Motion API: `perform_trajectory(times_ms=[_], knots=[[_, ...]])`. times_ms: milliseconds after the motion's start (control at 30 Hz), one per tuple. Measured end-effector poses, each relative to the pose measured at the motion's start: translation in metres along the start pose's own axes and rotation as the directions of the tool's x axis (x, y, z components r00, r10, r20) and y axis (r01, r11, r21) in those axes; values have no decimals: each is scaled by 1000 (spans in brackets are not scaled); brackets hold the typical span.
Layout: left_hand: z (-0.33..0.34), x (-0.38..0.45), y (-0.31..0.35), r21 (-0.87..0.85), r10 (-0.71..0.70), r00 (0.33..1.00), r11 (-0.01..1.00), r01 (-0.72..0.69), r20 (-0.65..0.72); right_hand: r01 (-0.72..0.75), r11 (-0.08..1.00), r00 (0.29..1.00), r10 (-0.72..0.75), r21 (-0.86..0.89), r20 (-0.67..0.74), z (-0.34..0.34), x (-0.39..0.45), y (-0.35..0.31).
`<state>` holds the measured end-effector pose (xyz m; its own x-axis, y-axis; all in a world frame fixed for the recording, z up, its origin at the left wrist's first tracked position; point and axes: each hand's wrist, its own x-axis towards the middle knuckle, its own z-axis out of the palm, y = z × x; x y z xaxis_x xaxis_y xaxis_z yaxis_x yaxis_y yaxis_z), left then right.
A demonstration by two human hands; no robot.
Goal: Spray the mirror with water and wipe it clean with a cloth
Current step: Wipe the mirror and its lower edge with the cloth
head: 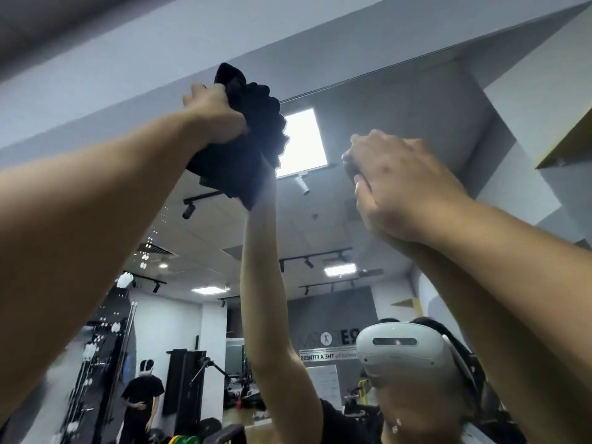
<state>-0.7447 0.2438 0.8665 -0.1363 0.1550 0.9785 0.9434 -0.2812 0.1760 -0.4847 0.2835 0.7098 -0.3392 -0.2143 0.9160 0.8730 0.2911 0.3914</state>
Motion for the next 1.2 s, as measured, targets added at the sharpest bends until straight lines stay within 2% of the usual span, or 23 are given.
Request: perform_trajectory(times_ms=[67,100,200,267,400,467,500,633,667,733,800,933,1067,1200], knots=[[15,-11,1,134,49,990,991,-32,-131,-10,1000,1000,10,6,4,-2,0,-2],[20,-22,2,136,99,982,988,-77,-160,-16,1000,1000,16,5,5,-3,0,-4],[26,-36,-12,52,190,968,982,-184,-166,-55,996,998,57,-71,30,-6,7,-10],[27,-49,-20,54,283,944,959,-278,-168,-95,989,995,98,-115,17,-4,14,-15],[35,-103,-21,93,558,811,830,-550,-175,-151,988,977,156,44,-148,4,30,-30],[42,-139,-27,95,665,727,746,-659,-171,-165,978,975,182,131,-126,12,35,-35],[45,-158,-30,88,693,699,719,-690,-176,-169,968,978,189,186,-92,14,36,-37],[54,-233,-42,-13,708,666,683,-731,-234,-163,910,981,190,380,-33,13,33,-40],[57,-250,-46,-8,745,626,642,-767,-230,-147,923,983,177,356,-51,11,33,-41],[61,-275,-52,9,824,528,541,-841,-208,-104,975,989,122,196,-82,12,33,-46],[63,-280,-59,32,863,465,479,-877,-198,-69,995,996,73,72,-54,19,33,-58],[59,-251,-70,74,849,491,512,-856,-194,-4,1000,997,3,18,79,38,42,-73],[48,-205,-93,119,857,494,511,-852,-147,-86,996,977,82,17,196,29,42,-76],[32,-135,-117,131,709,667,702,-700,-231,-74,997,989,72,5,132,20,30,-83]])
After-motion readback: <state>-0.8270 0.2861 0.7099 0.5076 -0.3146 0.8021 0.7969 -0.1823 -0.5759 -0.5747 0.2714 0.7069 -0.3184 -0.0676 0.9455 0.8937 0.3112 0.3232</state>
